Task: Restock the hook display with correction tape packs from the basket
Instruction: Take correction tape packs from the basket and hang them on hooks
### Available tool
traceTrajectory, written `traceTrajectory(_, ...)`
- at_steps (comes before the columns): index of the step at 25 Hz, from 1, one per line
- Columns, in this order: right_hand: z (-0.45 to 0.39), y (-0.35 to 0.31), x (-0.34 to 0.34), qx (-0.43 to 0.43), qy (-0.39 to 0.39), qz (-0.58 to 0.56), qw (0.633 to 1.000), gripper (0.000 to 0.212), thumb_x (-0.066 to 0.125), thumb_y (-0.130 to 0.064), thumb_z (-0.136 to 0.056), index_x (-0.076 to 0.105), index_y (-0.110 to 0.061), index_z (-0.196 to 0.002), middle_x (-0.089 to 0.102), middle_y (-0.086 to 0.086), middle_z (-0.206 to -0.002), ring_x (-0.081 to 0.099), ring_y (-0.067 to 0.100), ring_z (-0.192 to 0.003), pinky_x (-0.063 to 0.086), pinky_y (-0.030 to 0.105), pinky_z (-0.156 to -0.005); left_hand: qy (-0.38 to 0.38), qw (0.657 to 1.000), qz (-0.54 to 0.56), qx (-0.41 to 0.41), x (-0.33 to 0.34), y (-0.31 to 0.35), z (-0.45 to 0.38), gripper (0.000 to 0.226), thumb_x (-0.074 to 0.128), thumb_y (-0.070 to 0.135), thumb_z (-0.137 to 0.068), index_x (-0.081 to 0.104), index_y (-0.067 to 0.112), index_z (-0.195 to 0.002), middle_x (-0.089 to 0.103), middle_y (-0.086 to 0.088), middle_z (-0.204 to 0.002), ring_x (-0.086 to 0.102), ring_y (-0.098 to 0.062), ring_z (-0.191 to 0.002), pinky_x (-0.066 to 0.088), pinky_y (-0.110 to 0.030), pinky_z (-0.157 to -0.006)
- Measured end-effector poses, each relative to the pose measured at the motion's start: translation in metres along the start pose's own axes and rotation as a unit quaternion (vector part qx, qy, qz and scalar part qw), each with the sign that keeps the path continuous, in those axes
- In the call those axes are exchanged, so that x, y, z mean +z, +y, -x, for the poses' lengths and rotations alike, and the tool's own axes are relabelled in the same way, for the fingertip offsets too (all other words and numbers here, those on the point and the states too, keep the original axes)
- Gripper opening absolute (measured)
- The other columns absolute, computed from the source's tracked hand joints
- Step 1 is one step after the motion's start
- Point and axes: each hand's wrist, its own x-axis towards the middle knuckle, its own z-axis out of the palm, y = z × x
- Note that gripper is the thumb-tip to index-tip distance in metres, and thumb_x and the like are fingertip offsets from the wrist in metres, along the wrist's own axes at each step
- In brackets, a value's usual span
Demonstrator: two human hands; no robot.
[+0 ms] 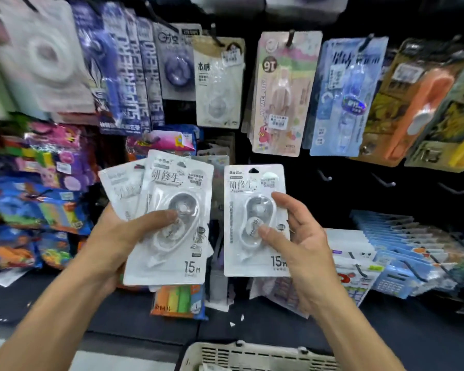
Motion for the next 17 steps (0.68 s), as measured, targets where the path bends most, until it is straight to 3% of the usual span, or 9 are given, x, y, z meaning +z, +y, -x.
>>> traceTrajectory(3, -0.020, -0.004, 0.012, 0.023, 0.053, 0.082, 0.995, 0.041, 0.077, -0.014, -0.087, 0.067, -0.036, -0.119, 0.065, -0.019, -0.127, 0.056, 0.002, -0.126, 0.046, 0.036, -0.110, 0.023, 0.998, 0.052, 0.006, -0.001, -0.005, 0.006, 0.044, 0.083, 0.019, -0.052, 0.078, 0.027, -0.095, 0.079, -0.009, -0.102, 0.078, -0.027, -0.083, 0.061, -0.032, -0.058)
traceTrajectory(6, -0.009, 0.010, 0.014, 0.001, 0.132, 0.092, 0.987, 0.032, 0.076, -0.026, -0.088, 0.068, -0.040, -0.115, 0.067, -0.024, -0.121, 0.057, -0.010, -0.116, 0.047, 0.024, -0.098, 0.007, 0.998, 0.058, 0.010, -0.001, -0.006, 0.005, 0.050, 0.090, 0.010, -0.052, 0.079, 0.032, -0.096, 0.079, -0.008, -0.103, 0.078, -0.029, -0.087, 0.061, -0.032, -0.060)
traceTrajectory(8, -0.009, 0.017, 0.015, 0.015, 0.161, 0.104, 0.981, 0.030, 0.075, -0.031, -0.089, 0.068, -0.040, -0.116, 0.065, -0.024, -0.125, 0.055, -0.013, -0.116, 0.045, 0.019, -0.096, -0.003, 0.998, 0.066, 0.005, 0.004, -0.009, 0.005, 0.047, 0.089, 0.019, -0.055, 0.078, 0.033, -0.099, 0.079, -0.006, -0.105, 0.078, -0.028, -0.090, 0.062, -0.035, -0.065)
traceTrajectory(10, -0.017, 0.016, 0.018, 0.058, 0.131, 0.171, 0.975, 0.041, 0.070, -0.032, -0.093, 0.059, -0.036, -0.132, 0.052, -0.015, -0.145, 0.050, 0.000, -0.129, 0.042, 0.023, -0.103, -0.004, 0.997, 0.072, -0.006, 0.012, -0.014, 0.004, 0.050, 0.090, 0.027, -0.052, 0.077, 0.037, -0.099, 0.079, -0.003, -0.106, 0.077, -0.026, -0.093, 0.061, -0.039, -0.072)
traceTrajectory(12, -0.018, 0.009, 0.022, 0.049, 0.100, 0.220, 0.969, 0.049, 0.065, -0.043, -0.095, 0.049, -0.038, -0.141, 0.042, -0.019, -0.150, 0.043, 0.000, -0.134, 0.036, 0.023, -0.105, -0.003, 0.997, 0.076, -0.022, 0.021, -0.019, 0.003, 0.054, 0.091, 0.028, -0.052, 0.076, 0.036, -0.104, 0.079, -0.002, -0.107, 0.077, -0.026, -0.096, 0.060, -0.041, -0.076)
traceTrajectory(14, -0.008, -0.001, 0.031, 0.050, 0.015, 0.102, 0.993, 0.050, 0.070, -0.062, -0.082, 0.058, -0.044, -0.127, 0.063, -0.022, -0.128, 0.059, -0.002, -0.119, 0.045, 0.025, -0.096, -0.007, 0.996, 0.079, -0.037, 0.030, -0.023, 0.002, 0.067, 0.093, 0.029, -0.050, 0.072, 0.030, -0.113, 0.078, -0.002, -0.110, 0.076, -0.026, -0.098, 0.062, -0.040, -0.075)
traceTrajectory(15, -0.001, -0.004, 0.034, 0.076, -0.040, 0.033, 0.996, 0.054, 0.076, -0.064, -0.074, 0.062, -0.043, -0.121, 0.071, -0.013, -0.117, 0.068, 0.006, -0.109, 0.053, 0.029, -0.089, -0.011, 0.996, 0.076, -0.044, 0.034, -0.025, 0.001, 0.075, 0.095, 0.032, -0.048, 0.070, 0.027, -0.118, 0.078, -0.002, -0.111, 0.076, -0.026, -0.099, 0.062, -0.039, -0.074)
traceTrajectory(17, 0.005, -0.008, 0.038, 0.085, -0.071, -0.046, 0.993, 0.047, 0.086, -0.046, -0.072, 0.067, -0.035, -0.114, 0.077, 0.003, -0.103, 0.076, 0.021, -0.094, 0.060, 0.033, -0.074, -0.027, 0.993, 0.085, -0.073, 0.044, -0.027, 0.002, 0.082, 0.098, 0.044, -0.043, 0.071, 0.028, -0.119, 0.078, -0.003, -0.111, 0.076, -0.027, -0.099, 0.063, -0.041, -0.076)
